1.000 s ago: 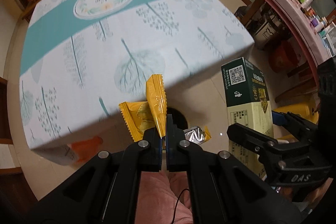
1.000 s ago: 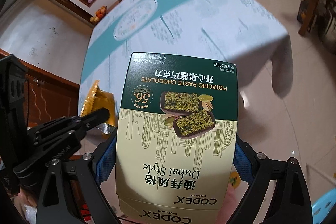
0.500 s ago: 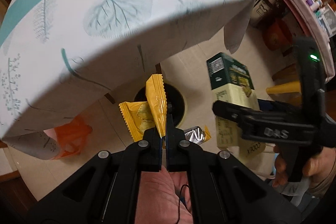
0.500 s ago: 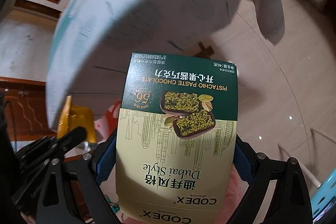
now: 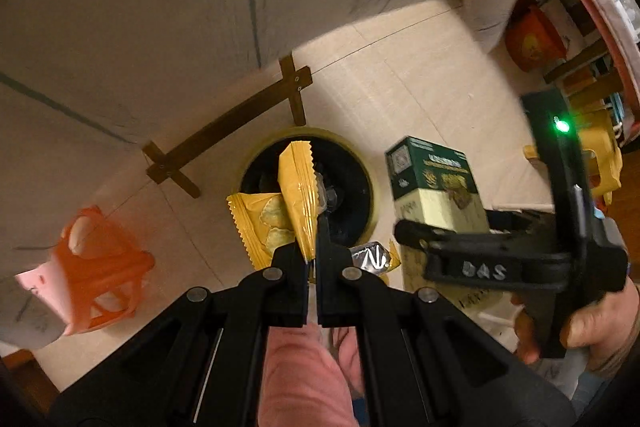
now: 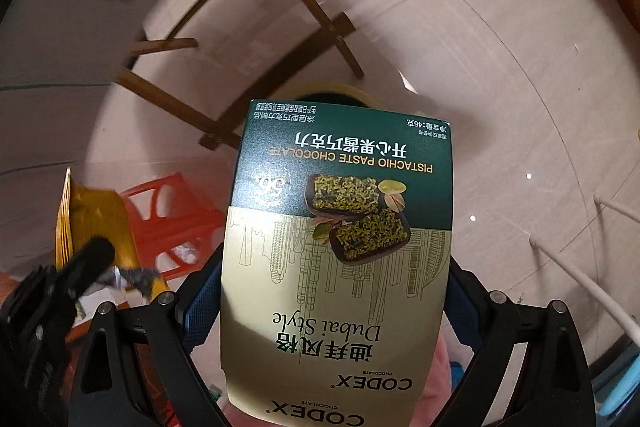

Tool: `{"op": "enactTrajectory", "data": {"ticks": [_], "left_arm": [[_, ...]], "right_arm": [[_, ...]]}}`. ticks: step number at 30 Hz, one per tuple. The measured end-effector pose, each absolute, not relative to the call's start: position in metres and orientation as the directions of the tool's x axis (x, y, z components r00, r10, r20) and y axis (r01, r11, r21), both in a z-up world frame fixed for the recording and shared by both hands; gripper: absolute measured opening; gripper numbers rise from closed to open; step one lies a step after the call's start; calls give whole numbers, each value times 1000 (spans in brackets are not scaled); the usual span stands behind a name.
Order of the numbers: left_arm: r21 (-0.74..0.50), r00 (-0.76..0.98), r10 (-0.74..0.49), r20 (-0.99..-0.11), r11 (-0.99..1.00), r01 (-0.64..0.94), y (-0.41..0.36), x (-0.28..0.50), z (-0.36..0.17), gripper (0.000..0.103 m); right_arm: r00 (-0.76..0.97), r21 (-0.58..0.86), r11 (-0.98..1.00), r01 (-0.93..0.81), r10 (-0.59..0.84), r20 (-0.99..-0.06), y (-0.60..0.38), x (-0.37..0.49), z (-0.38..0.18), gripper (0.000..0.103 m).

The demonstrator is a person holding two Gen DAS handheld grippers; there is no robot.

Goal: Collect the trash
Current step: 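Carry CODEX box and yellow wrappers down over the bin and open both grippers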

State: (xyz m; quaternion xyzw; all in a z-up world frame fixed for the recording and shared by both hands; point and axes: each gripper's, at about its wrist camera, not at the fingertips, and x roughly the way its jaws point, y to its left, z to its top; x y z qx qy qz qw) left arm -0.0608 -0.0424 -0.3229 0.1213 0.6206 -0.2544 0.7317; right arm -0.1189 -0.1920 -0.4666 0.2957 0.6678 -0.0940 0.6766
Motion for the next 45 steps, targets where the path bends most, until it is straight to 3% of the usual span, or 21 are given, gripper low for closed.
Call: {"op": "enactTrajectory", "data": {"ticks": [9,11,17,36,45], "left_arm": [[-94,119,-187,-975,835,542,-63,-45,-407,0],[-83,122,-175,-977,837,540,-62,-44,-418,5],[-87,147,-184,-972,861,501,-51,-37,-437,38],[-22,223,-123,-967,913,407,-3,-56,-419,44],[-28,222,-103,-970,947,320,33,-59,-420,44]], "right_arm": [[87,285,788,546,286,-954,-201,-125,-534,94],[84,287,782,553,290,-953,-203,-128,-544,94],[77,300,780,549,310,-948,-200,-128,-565,94],[33,289,831,475,312,-950,-175,-91,-580,95],[-60,186,907,377,224,-973,-149,-39,-595,97]]}}
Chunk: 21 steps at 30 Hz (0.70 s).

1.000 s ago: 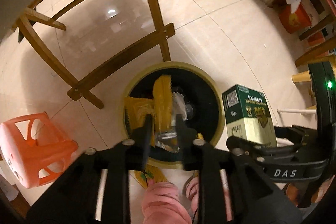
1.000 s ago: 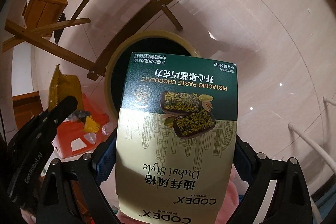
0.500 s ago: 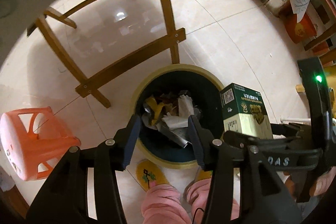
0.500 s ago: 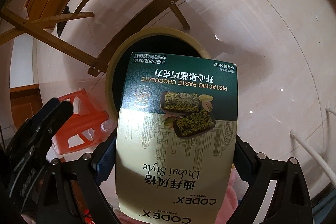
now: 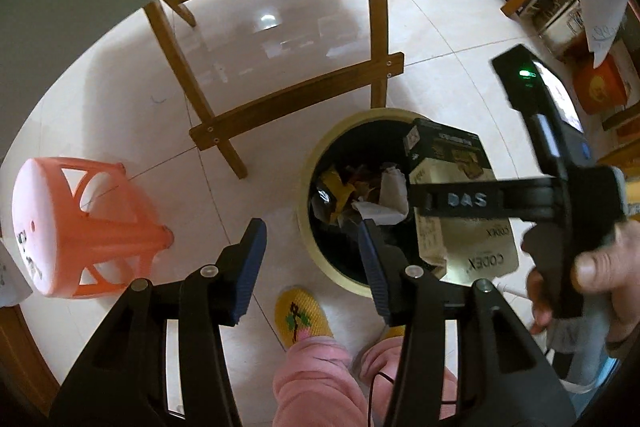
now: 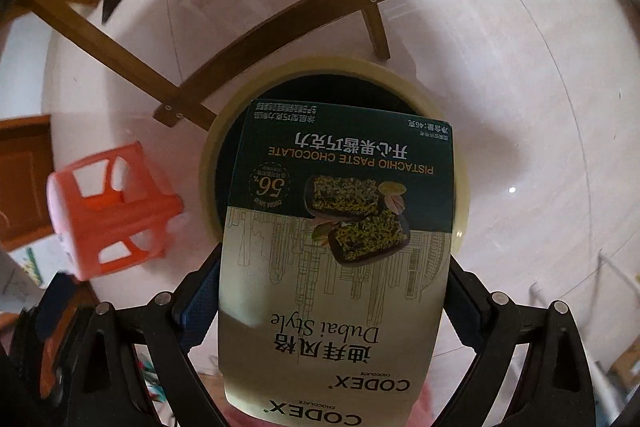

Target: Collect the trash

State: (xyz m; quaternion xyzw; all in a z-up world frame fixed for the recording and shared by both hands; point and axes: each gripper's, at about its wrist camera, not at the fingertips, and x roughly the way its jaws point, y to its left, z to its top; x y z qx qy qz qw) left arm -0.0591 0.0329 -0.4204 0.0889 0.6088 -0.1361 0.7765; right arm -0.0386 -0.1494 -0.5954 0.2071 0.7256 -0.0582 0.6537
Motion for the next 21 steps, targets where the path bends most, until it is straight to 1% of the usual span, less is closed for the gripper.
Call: {"op": "enactTrajectory", "data": {"ticks": [3,4,12,15,17,21], "left_arm": [[-34,238,-107,-966,956,292,38,-56,-419,44],[-34,243,-106,-964,959,282,40,-55,-419,44],[-39,273,-101,-957,974,223,37,-48,-418,46],[-35,283,-99,-954,975,222,33,-53,-413,47],[-35,283,-99,-954,974,224,30,-58,-407,51],[-35,284,-101,-954,973,230,24,-68,-391,52]], "right_arm": [[-77,169,915,366,211,-975,-148,-26,-599,102],[-71,171,915,364,211,-975,-147,-24,-599,102],[32,196,928,318,196,-980,-149,-24,-581,102],[65,219,919,327,210,-976,-158,-37,-567,102],[83,230,914,335,215,-973,-162,-50,-560,102],[147,261,905,336,223,-964,-169,-76,-531,102]]}}
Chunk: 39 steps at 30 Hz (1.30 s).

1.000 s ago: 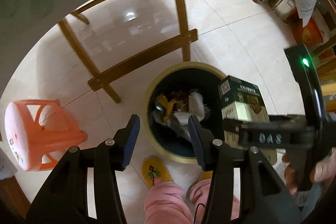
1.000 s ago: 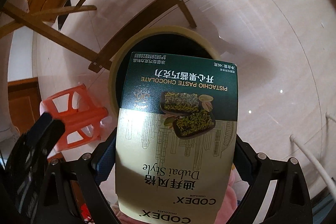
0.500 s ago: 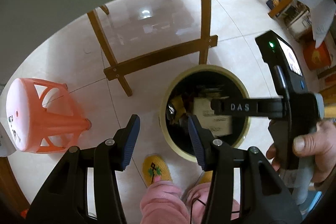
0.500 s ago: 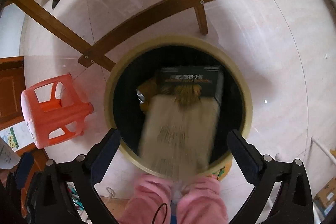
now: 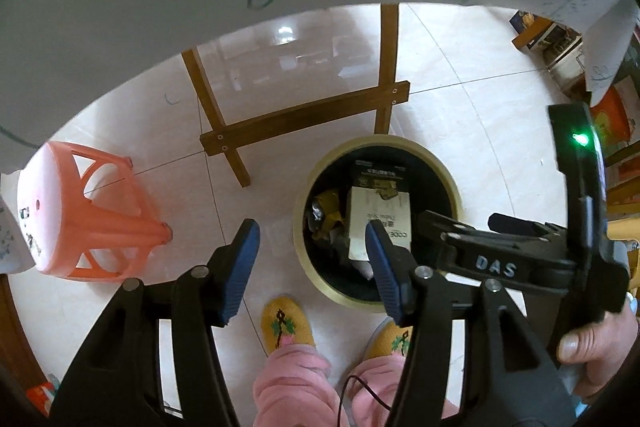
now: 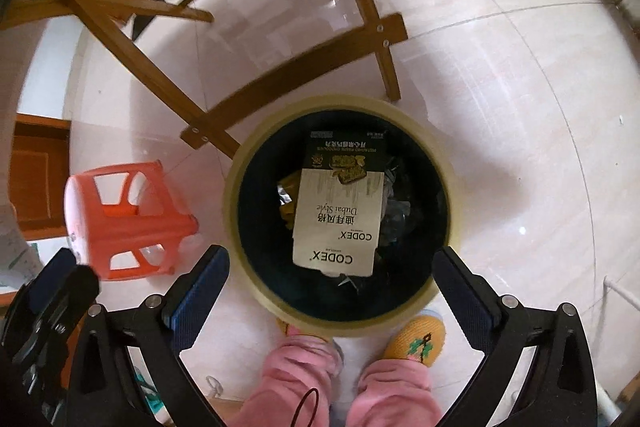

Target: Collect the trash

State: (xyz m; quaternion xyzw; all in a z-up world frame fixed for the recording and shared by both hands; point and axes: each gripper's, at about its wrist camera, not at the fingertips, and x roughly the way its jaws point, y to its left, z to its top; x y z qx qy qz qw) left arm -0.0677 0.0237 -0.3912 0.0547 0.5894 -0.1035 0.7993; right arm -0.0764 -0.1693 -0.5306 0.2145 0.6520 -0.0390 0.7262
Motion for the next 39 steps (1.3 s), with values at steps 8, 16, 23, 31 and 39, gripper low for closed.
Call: {"op": "enactTrajectory", "data": {"ticks": [8,16,23,31,39], "left_arm": [[-48,304,-105,-947,981,190,13,-80,-334,60],[-52,331,-91,-939,991,124,14,-89,-249,60],[-41,387,-72,-919,995,87,17,-99,-157,60],[3,436,-22,-900,998,56,18,-105,-72,60],[35,507,19,-862,999,21,18,-113,6,60]], "right_arm": [[252,277,909,311,203,-946,-169,-113,-454,102],[337,266,923,276,166,-927,-181,-128,-344,102],[398,267,941,210,167,-902,-178,-133,-235,102],[453,258,955,146,167,-876,-166,-133,-126,102],[522,255,964,79,178,-834,-158,-135,-34,102]]}}
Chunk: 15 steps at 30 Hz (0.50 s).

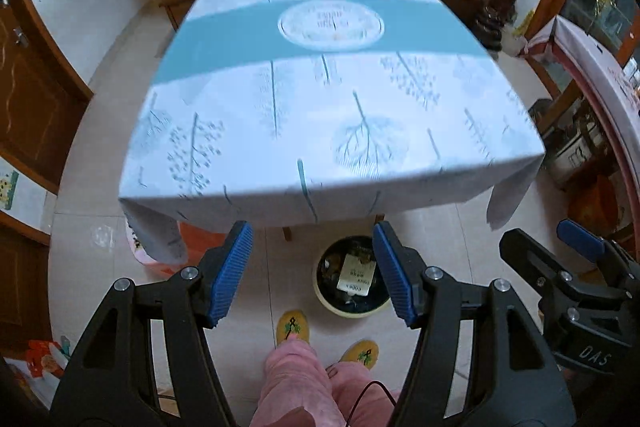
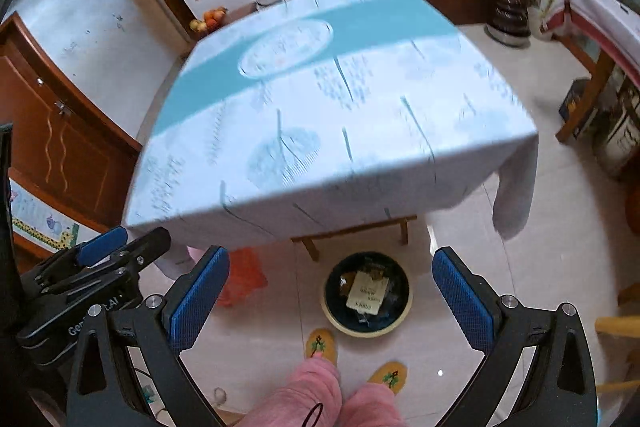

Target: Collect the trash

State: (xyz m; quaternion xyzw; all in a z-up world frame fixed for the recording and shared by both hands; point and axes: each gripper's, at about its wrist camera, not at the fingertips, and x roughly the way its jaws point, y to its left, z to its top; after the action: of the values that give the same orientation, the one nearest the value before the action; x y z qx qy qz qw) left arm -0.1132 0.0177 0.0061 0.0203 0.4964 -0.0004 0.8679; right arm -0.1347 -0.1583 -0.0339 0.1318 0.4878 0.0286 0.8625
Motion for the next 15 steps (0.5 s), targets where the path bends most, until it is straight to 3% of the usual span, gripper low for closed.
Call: {"op": "enactTrajectory", "data": {"ticks": [15], "left_arm": [[-2,568,6,-823,1000,-13,15,-131,60,60]], "right_arm": [[610,206,979,16,153,-777,-146,-146,46,102]]}}
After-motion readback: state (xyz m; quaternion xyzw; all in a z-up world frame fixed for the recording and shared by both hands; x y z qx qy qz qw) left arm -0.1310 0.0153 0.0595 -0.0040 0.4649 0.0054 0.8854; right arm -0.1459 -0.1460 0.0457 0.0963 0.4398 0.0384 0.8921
